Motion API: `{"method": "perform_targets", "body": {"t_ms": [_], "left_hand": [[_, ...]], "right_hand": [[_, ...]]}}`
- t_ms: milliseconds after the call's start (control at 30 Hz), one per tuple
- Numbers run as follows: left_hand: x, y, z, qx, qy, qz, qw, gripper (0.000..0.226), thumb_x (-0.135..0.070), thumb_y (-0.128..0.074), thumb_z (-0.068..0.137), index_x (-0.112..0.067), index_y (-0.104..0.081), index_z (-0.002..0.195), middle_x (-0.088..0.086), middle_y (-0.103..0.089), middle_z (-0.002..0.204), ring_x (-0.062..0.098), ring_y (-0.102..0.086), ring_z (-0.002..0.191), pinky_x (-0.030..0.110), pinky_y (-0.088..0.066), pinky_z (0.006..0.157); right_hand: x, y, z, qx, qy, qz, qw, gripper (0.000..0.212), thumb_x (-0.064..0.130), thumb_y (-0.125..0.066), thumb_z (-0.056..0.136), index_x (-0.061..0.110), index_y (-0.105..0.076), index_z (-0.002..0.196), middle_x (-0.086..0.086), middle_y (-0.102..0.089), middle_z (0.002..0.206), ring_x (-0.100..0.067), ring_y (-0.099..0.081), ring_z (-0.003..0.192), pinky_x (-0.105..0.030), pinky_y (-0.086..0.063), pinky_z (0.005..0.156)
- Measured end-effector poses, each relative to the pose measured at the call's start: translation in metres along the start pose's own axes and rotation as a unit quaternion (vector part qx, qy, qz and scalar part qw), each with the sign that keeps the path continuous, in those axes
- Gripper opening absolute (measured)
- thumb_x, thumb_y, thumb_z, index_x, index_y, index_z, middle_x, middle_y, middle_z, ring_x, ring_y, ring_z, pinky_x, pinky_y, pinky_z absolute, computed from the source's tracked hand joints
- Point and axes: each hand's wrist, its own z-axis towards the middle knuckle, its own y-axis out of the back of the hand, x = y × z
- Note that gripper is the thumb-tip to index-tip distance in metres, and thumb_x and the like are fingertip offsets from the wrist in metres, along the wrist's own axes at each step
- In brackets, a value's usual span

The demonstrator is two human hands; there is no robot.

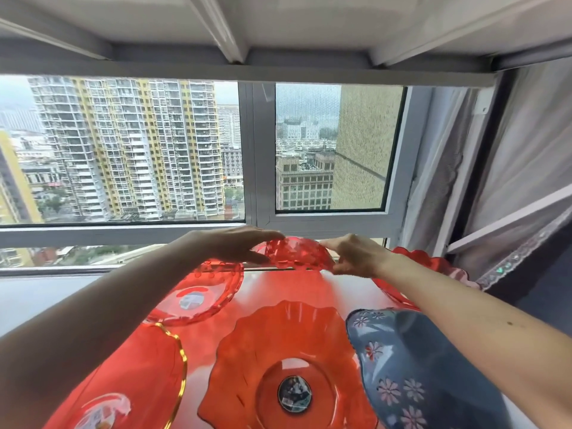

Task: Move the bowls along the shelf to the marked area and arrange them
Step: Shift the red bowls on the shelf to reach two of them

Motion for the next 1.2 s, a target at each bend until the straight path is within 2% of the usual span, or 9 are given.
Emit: {"method": "perform_targets", "body": {"t_ms": [167, 333, 533, 633, 733, 933, 1000, 1067, 1200], "left_hand": [[-0.009, 0.003, 0.012, -0.053, 0.017, 0.024, 0.998, 0.057, -0.037, -0.056, 0.093, -0.021, -0.040, 0.145, 0.007, -0.057, 0.140, 0.016, -0.062, 0.114, 0.031, -0.047, 0.100], [-0.017, 0.006, 0.033, -0.187, 0.007, -0.007, 0.982, 0.074, -0.032, -0.077, 0.077, -0.016, -0.046, 0.142, 0.011, -0.065, 0.129, 0.024, -0.066, 0.111, 0.039, -0.051, 0.095], [-0.043, 0.008, 0.084, -0.305, 0.072, -0.088, 0.946, 0.044, -0.013, -0.067, 0.086, -0.018, -0.056, 0.128, 0.009, -0.074, 0.112, 0.026, -0.072, 0.094, 0.049, -0.057, 0.086], [-0.065, 0.001, 0.113, -0.277, 0.096, -0.178, 0.939, 0.042, -0.010, -0.065, 0.087, -0.016, -0.055, 0.127, 0.009, -0.073, 0.113, 0.026, -0.071, 0.096, 0.047, -0.055, 0.090], [-0.093, -0.015, 0.131, -0.185, 0.070, -0.244, 0.949, 0.058, -0.006, -0.064, 0.087, -0.012, -0.041, 0.140, 0.015, -0.063, 0.131, 0.031, -0.068, 0.104, 0.049, -0.052, 0.096], [-0.125, -0.046, 0.149, -0.082, 0.022, -0.113, 0.990, 0.077, -0.016, -0.068, 0.086, -0.014, -0.025, 0.150, 0.015, -0.053, 0.140, 0.032, -0.058, 0.121, 0.042, -0.047, 0.100], [-0.130, -0.051, 0.151, -0.066, 0.024, -0.098, 0.993, 0.076, -0.020, -0.067, 0.087, -0.012, -0.025, 0.150, 0.016, -0.048, 0.145, 0.033, -0.057, 0.122, 0.040, -0.047, 0.100], [-0.134, -0.056, 0.152, -0.042, 0.027, -0.087, 0.995, 0.071, -0.023, -0.065, 0.089, -0.011, -0.029, 0.148, 0.015, -0.047, 0.147, 0.032, -0.056, 0.123, 0.036, -0.045, 0.100], [-0.143, -0.072, 0.154, -0.002, 0.050, -0.044, 0.998, 0.058, -0.027, -0.057, 0.093, -0.007, -0.037, 0.144, 0.015, -0.051, 0.143, 0.031, -0.052, 0.126, 0.034, -0.041, 0.101]], "right_hand": [[-0.004, 0.005, -0.009, -0.213, -0.009, -0.200, 0.956, 0.014, 0.007, -0.081, 0.071, 0.005, -0.068, 0.066, -0.008, -0.066, 0.049, -0.026, -0.067, 0.042, -0.033, -0.053, 0.037], [-0.022, 0.027, -0.019, -0.281, -0.108, -0.112, 0.947, 0.024, 0.012, -0.077, 0.078, 0.001, -0.065, 0.061, -0.018, -0.062, 0.048, -0.035, -0.063, 0.043, -0.035, -0.053, 0.044], [-0.061, 0.058, -0.057, -0.323, -0.200, -0.010, 0.925, 0.041, 0.027, -0.057, 0.094, -0.001, -0.067, 0.067, -0.022, -0.068, 0.063, -0.039, -0.064, 0.060, -0.039, -0.048, 0.060], [-0.083, 0.064, -0.083, -0.316, -0.257, 0.048, 0.912, 0.044, 0.022, -0.059, 0.089, 0.000, -0.056, 0.051, -0.018, -0.057, 0.051, -0.030, -0.048, 0.048, -0.036, -0.041, 0.054], [-0.103, 0.061, -0.108, -0.255, -0.355, 0.071, 0.897, 0.033, 0.014, -0.063, 0.076, 0.001, -0.053, 0.048, -0.017, -0.054, 0.052, -0.033, -0.053, 0.054, -0.031, -0.040, 0.054], [-0.122, 0.038, -0.135, -0.173, -0.498, 0.198, 0.826, 0.008, 0.004, -0.068, 0.070, -0.003, -0.065, 0.068, -0.025, -0.070, 0.079, -0.038, -0.068, 0.079, -0.041, -0.057, 0.073], [-0.121, 0.031, -0.141, -0.182, -0.525, 0.291, 0.778, 0.004, -0.007, -0.066, 0.071, -0.006, -0.064, 0.068, -0.024, -0.067, 0.063, -0.033, -0.069, 0.055, -0.044, -0.061, 0.056], [-0.120, 0.023, -0.145, -0.169, -0.550, 0.355, 0.737, 0.018, -0.014, -0.058, 0.076, -0.005, -0.056, 0.061, -0.017, -0.056, 0.043, -0.022, -0.056, 0.027, -0.030, -0.052, 0.032], [-0.120, 0.001, -0.155, -0.112, -0.577, 0.383, 0.712, 0.019, -0.010, -0.054, 0.084, -0.004, -0.056, 0.066, -0.017, -0.057, 0.056, -0.015, -0.051, 0.022, -0.021, -0.041, 0.024]]}}
